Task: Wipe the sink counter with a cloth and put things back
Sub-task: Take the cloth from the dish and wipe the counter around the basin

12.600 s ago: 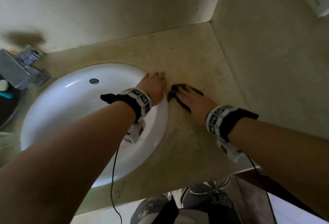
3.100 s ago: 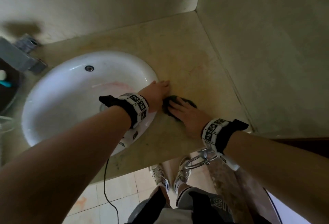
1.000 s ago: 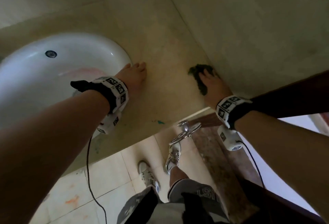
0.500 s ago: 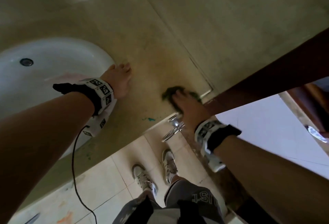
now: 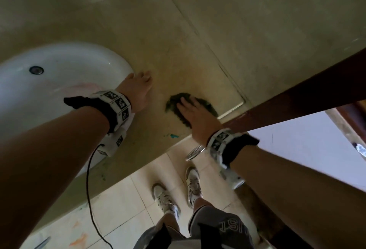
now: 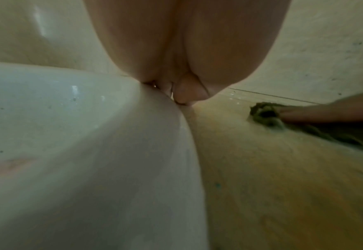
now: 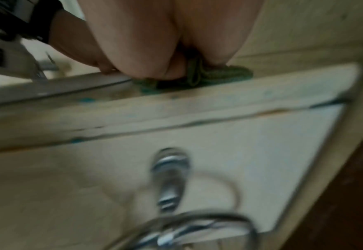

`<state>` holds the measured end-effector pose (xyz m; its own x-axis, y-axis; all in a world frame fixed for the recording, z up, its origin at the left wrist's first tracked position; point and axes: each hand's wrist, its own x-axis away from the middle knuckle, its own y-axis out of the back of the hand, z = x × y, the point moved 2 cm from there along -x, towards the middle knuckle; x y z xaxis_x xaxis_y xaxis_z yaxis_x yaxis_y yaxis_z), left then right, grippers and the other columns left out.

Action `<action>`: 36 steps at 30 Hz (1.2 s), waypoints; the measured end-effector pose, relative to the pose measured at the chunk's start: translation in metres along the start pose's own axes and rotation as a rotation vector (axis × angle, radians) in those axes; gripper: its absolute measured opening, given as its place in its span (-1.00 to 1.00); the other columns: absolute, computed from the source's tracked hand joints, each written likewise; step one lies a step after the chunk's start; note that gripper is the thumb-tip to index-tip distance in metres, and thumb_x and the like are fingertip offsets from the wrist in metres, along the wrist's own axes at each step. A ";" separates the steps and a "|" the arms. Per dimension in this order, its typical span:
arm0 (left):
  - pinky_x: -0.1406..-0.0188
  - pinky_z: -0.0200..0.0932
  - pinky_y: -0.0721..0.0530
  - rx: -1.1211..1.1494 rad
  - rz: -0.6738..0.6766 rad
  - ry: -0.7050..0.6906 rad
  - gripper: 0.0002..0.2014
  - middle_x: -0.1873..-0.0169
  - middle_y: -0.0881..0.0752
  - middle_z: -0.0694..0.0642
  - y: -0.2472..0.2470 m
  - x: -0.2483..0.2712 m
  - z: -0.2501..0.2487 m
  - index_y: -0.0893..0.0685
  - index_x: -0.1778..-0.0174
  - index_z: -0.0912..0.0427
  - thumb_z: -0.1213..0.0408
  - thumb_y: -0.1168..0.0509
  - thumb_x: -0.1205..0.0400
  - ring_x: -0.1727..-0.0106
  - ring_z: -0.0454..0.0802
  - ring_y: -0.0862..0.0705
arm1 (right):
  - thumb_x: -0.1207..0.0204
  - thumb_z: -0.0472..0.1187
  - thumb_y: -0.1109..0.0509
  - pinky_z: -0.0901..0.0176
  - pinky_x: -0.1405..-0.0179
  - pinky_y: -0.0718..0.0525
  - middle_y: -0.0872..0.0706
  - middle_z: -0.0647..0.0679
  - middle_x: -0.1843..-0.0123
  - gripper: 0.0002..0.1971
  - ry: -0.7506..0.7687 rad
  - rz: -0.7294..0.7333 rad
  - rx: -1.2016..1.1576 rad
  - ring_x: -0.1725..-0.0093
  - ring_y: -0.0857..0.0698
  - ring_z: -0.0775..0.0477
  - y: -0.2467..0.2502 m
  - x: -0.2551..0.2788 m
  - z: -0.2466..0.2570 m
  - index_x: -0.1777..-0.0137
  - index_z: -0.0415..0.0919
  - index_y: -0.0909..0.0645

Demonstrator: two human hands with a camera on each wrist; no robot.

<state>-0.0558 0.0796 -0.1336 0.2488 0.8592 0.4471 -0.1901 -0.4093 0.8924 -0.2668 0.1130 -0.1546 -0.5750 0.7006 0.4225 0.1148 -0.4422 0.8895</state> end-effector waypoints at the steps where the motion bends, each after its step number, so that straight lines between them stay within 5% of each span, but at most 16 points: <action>1: -0.51 0.12 -0.16 0.002 0.013 0.000 -0.41 -0.64 -0.02 0.31 0.000 0.001 0.000 -0.16 -0.57 0.40 0.31 -0.07 -0.60 -0.58 0.22 -0.16 | -0.57 -0.31 -0.16 -0.01 -0.69 0.16 0.11 -0.14 -0.73 -0.26 -0.038 -0.003 0.018 -0.70 0.16 -0.21 0.003 -0.005 -0.019 -0.69 -0.20 0.11; 4: -0.55 0.13 -0.11 0.024 0.027 0.027 -0.40 -0.65 0.00 0.29 0.001 0.002 -0.002 -0.13 -0.59 0.39 0.24 -0.06 -0.65 -0.62 0.19 -0.11 | -0.63 -0.14 -0.14 0.00 -0.66 0.15 0.15 -0.13 -0.73 -0.29 -0.301 -0.026 -0.043 -0.70 0.14 -0.21 0.027 -0.015 -0.070 -0.70 -0.20 0.14; 8: -0.55 0.11 -0.11 0.029 0.027 0.039 -0.39 -0.65 0.00 0.28 0.000 0.000 -0.002 -0.09 -0.61 0.40 0.27 -0.04 -0.63 -0.63 0.18 -0.09 | -0.62 0.04 0.02 -0.08 -0.69 0.16 0.24 -0.11 -0.72 -0.26 -0.369 -0.012 -0.038 -0.70 0.22 -0.21 0.034 -0.041 -0.072 -0.70 -0.19 0.22; 12: -0.57 0.07 -0.06 0.022 0.037 0.059 -0.34 -0.66 0.04 0.25 -0.002 -0.002 0.000 -0.06 -0.63 0.35 0.34 -0.09 -0.59 -0.64 0.16 -0.06 | -0.62 0.13 0.13 -0.18 -0.68 0.12 0.28 -0.12 -0.72 -0.27 -0.293 -0.005 0.016 -0.69 0.26 -0.26 0.042 -0.083 -0.060 -0.69 -0.17 0.26; 15: -0.55 0.06 -0.11 0.042 -0.002 0.043 -0.40 -0.65 -0.03 0.23 -0.006 -0.004 0.002 -0.14 -0.61 0.29 0.32 -0.10 -0.62 -0.63 0.17 -0.12 | -0.64 0.14 0.09 -0.16 -0.68 0.09 0.29 -0.09 -0.72 -0.27 -0.077 0.036 0.078 -0.68 0.28 -0.27 0.051 -0.100 -0.026 -0.69 -0.15 0.26; 19: -0.43 0.01 -0.26 0.063 -0.030 0.023 -0.51 -0.62 -0.17 0.22 0.000 -0.005 0.002 -0.33 -0.54 0.21 0.22 -0.08 -0.66 -0.56 0.16 -0.27 | -0.53 0.07 0.07 -0.22 -0.63 -0.15 -0.14 -0.23 -0.69 -0.28 0.277 0.071 0.208 -0.67 -0.06 -0.36 0.025 -0.053 0.029 -0.66 -0.26 -0.15; 21: -0.49 0.02 -0.21 0.077 0.025 0.037 -0.46 -0.64 -0.09 0.22 0.001 -0.006 0.003 -0.23 -0.59 0.23 0.21 -0.08 -0.66 -0.60 0.16 -0.21 | -0.53 0.08 0.11 -0.18 -0.66 -0.07 -0.06 -0.14 -0.72 -0.29 0.354 0.147 0.153 -0.70 0.03 -0.26 0.015 -0.029 0.017 -0.68 -0.17 -0.05; 26: -0.55 0.07 -0.12 0.106 0.066 0.052 -0.38 -0.66 0.01 0.22 0.001 -0.005 0.004 -0.14 -0.61 0.27 0.30 -0.14 -0.61 -0.63 0.18 -0.14 | -0.65 0.07 0.21 -0.08 -0.69 0.19 0.21 -0.13 -0.73 -0.34 0.102 0.106 0.220 -0.69 0.25 -0.23 0.038 -0.049 -0.054 -0.70 -0.19 0.14; 30: -0.56 -0.07 -0.09 0.299 -0.032 0.080 -0.36 -0.67 0.00 0.17 0.001 0.003 0.007 -0.11 -0.63 0.28 0.35 -0.15 -0.61 -0.61 0.13 -0.21 | -0.69 0.06 0.11 -0.08 -0.69 0.13 0.28 -0.05 -0.72 -0.34 -0.115 0.074 0.044 -0.69 0.25 -0.20 0.069 -0.095 -0.057 -0.70 -0.13 0.25; 36: -0.56 -0.12 -0.09 0.687 -0.223 0.249 -0.32 -0.67 -0.02 0.08 0.013 0.017 0.008 -0.07 -0.66 0.20 0.55 -0.13 -0.62 -0.65 0.10 -0.10 | -0.71 0.00 0.10 -0.09 -0.68 0.15 0.25 -0.03 -0.73 -0.38 0.050 0.074 0.062 -0.69 0.25 -0.21 0.092 -0.150 -0.013 -0.70 -0.12 0.21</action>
<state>-0.0461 0.0865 -0.1140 -0.0246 0.9546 0.2970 0.4933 -0.2468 0.8341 -0.1808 -0.0399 -0.1384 -0.6023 0.6380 0.4798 0.2072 -0.4555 0.8658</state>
